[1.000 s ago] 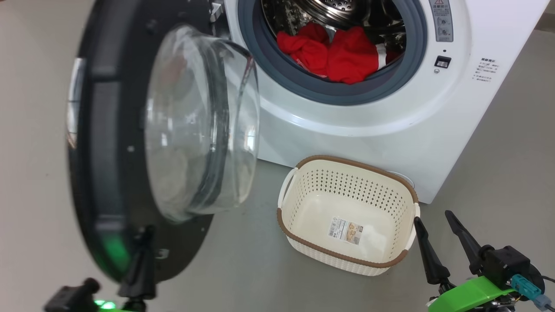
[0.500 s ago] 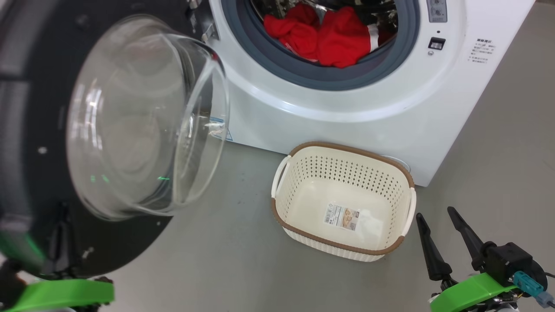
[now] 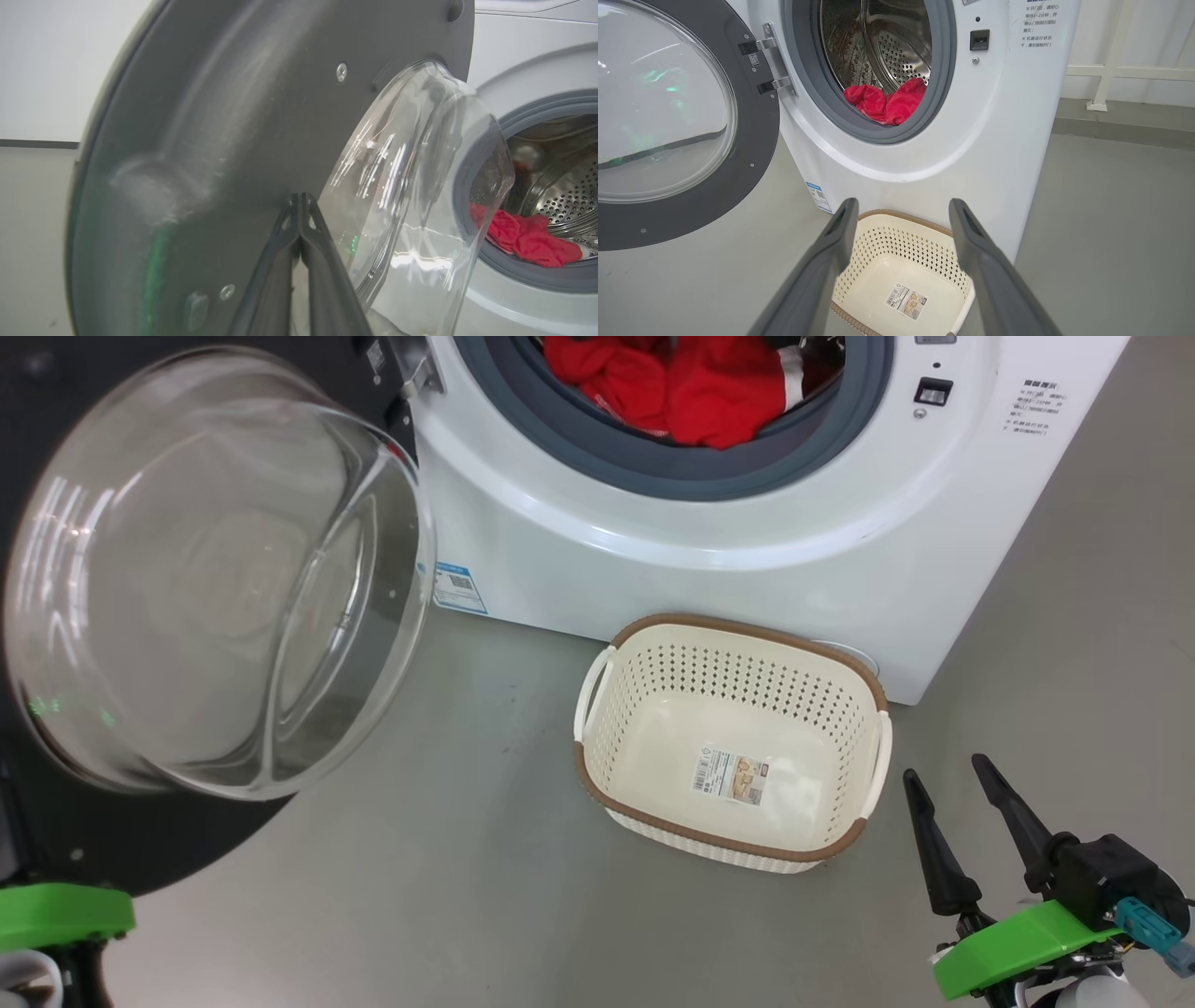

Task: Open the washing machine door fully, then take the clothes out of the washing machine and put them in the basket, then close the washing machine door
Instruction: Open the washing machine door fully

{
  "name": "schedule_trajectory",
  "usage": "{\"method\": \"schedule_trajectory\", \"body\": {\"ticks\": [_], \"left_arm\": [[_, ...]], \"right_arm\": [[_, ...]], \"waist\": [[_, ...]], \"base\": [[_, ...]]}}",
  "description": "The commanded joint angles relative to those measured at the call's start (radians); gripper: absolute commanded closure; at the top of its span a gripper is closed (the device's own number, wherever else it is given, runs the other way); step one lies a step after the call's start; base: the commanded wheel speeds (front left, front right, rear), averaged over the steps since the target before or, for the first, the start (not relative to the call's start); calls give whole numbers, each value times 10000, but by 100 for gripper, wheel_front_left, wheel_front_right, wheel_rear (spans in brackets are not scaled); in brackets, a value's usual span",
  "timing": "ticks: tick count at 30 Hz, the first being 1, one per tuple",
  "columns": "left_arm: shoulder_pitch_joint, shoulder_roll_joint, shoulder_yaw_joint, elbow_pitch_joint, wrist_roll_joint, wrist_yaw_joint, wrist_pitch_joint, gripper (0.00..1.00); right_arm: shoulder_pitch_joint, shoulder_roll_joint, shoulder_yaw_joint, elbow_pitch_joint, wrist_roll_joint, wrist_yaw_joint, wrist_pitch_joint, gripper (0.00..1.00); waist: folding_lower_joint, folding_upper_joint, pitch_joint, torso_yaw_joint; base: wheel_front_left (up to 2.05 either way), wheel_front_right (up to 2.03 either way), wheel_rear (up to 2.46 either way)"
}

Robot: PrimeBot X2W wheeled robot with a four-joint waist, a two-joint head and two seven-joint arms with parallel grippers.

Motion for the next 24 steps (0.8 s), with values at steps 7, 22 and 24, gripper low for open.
{"method": "schedule_trajectory", "body": {"ticks": [7, 22, 24], "left_arm": [[-925, 1003, 949, 681, 251, 30, -69, 100], [-1584, 1532, 1180, 1778, 519, 29, -69, 100], [-1523, 1482, 1157, 1746, 529, 29, -69, 100]], "right_arm": [[-405, -144, 357, -219, -173, 46, -91, 0], [-458, -216, 394, -238, -161, 46, -92, 0], [-441, -199, 395, -234, -155, 46, -92, 0]], "waist": [[0, 0, 123, -100], [0, 0, 200, -239], [0, 0, 152, -224]], "base": [[0, 0, 0], [0, 0, 0], [0, 0, 0]]}}
